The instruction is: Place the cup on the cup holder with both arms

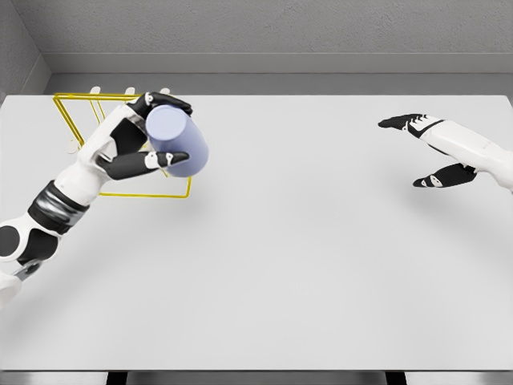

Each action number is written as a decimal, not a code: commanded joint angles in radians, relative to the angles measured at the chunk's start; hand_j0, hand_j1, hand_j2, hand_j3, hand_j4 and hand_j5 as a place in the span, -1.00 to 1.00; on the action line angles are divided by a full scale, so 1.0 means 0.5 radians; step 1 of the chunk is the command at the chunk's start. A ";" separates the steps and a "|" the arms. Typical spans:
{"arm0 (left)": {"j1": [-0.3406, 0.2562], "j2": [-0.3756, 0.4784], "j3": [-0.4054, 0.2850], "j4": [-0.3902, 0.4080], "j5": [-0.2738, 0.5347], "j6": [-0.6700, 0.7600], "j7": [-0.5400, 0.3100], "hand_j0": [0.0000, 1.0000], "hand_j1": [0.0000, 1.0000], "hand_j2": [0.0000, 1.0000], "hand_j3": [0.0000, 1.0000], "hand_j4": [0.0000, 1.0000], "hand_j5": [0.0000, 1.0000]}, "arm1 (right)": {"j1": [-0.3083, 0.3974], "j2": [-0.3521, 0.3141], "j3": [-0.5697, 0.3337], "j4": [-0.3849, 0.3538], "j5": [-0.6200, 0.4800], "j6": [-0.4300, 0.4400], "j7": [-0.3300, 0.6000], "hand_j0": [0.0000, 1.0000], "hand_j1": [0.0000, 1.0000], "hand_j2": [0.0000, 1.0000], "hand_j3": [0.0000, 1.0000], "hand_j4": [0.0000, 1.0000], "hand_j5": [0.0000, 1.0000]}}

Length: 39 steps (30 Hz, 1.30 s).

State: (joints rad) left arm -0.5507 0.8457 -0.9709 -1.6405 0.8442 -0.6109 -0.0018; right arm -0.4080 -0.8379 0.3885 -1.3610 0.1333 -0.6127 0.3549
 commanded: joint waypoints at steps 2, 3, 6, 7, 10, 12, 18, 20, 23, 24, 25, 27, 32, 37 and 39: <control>-0.003 0.002 0.006 0.026 0.008 0.000 0.001 0.13 0.13 0.13 0.13 0.13 0.13 | 0.000 -0.002 -0.001 -0.002 -0.015 0.004 -0.001 1.00 1.00 1.00 1.00 1.00 1.00; -0.003 0.002 0.009 0.026 0.008 0.000 0.001 0.13 0.13 0.13 0.13 0.13 0.13 | 0.000 -0.002 -0.001 0.001 -0.015 0.004 -0.001 1.00 1.00 1.00 1.00 1.00 1.00; -0.003 0.002 0.009 0.047 0.027 0.000 0.001 0.14 0.14 0.14 0.14 0.14 0.14 | 0.000 -0.002 -0.001 -0.008 -0.015 0.004 -0.001 1.00 1.00 1.00 1.00 1.00 1.00; -0.006 0.002 0.009 0.054 0.024 0.000 0.001 0.13 0.13 0.13 0.13 0.13 0.13 | 0.000 -0.002 -0.001 -0.008 -0.015 0.004 -0.001 1.00 1.00 1.00 1.00 1.00 1.00; -0.009 0.002 0.021 0.069 0.027 0.000 0.001 0.14 0.14 0.14 0.14 0.14 0.14 | 0.000 -0.006 -0.001 -0.008 -0.015 0.004 -0.001 1.00 1.00 1.00 1.00 1.00 1.00; -0.015 -0.001 0.021 0.084 0.027 0.000 0.001 0.14 0.14 0.14 0.14 0.14 0.14 | 0.000 -0.006 -0.001 -0.008 -0.015 0.004 -0.001 1.00 1.00 1.00 1.00 1.00 1.00; -0.021 -0.010 0.018 0.130 0.030 0.000 0.001 0.14 0.14 0.14 0.14 0.14 0.14 | 0.003 -0.006 -0.001 -0.008 -0.015 0.004 -0.001 1.00 1.00 1.00 1.00 1.00 1.00; -0.021 -0.016 0.018 0.140 0.030 0.000 0.001 0.15 0.15 0.15 0.15 0.15 0.15 | 0.003 -0.006 -0.001 -0.008 -0.015 0.004 -0.001 1.00 1.00 1.00 1.00 1.00 1.00; -0.021 -0.022 0.021 0.152 0.030 0.000 0.001 0.15 0.15 0.15 0.15 0.15 0.15 | 0.003 -0.006 -0.001 -0.008 -0.015 0.004 -0.001 1.00 1.00 1.00 1.00 1.00 1.00; -0.021 -0.022 0.021 0.155 0.030 0.000 0.001 0.15 0.15 0.15 0.15 0.15 0.15 | 0.003 -0.006 -0.001 -0.008 -0.015 0.004 -0.001 1.00 1.00 1.00 1.00 1.00 1.00; -0.021 -0.022 0.021 0.158 0.030 0.000 0.001 0.15 0.15 0.15 0.15 0.15 0.15 | 0.009 -0.009 -0.004 -0.008 -0.015 0.004 -0.001 1.00 1.00 1.00 1.00 1.00 1.00; -0.025 -0.022 0.021 0.155 0.033 0.000 0.001 0.15 0.15 0.15 0.15 0.15 0.15 | 0.028 -0.009 -0.029 -0.008 -0.015 0.004 -0.001 1.00 1.00 1.00 1.00 1.00 1.00; -0.025 -0.016 0.046 0.149 0.045 0.000 0.001 0.15 0.15 0.15 0.15 0.15 0.15 | 0.028 -0.009 -0.029 -0.008 -0.015 0.004 -0.001 1.00 1.00 1.00 1.00 1.00 1.00; -0.046 -0.007 0.049 0.136 0.054 0.000 0.001 0.15 0.15 0.15 0.15 0.15 0.15 | 0.031 -0.012 -0.029 -0.005 -0.015 0.004 -0.001 1.00 1.00 1.00 1.00 1.00 1.00; -0.046 -0.007 0.049 0.136 0.054 0.000 0.001 0.15 0.15 0.15 0.15 0.15 0.15 | 0.031 -0.012 -0.032 -0.005 -0.015 0.004 -0.001 1.00 1.00 1.00 1.00 1.00 1.00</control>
State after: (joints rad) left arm -0.5737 0.8408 -0.9480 -1.5702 0.8694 -0.6114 -0.0027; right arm -0.3927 -0.8423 0.3744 -1.3632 0.1332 -0.6127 0.3548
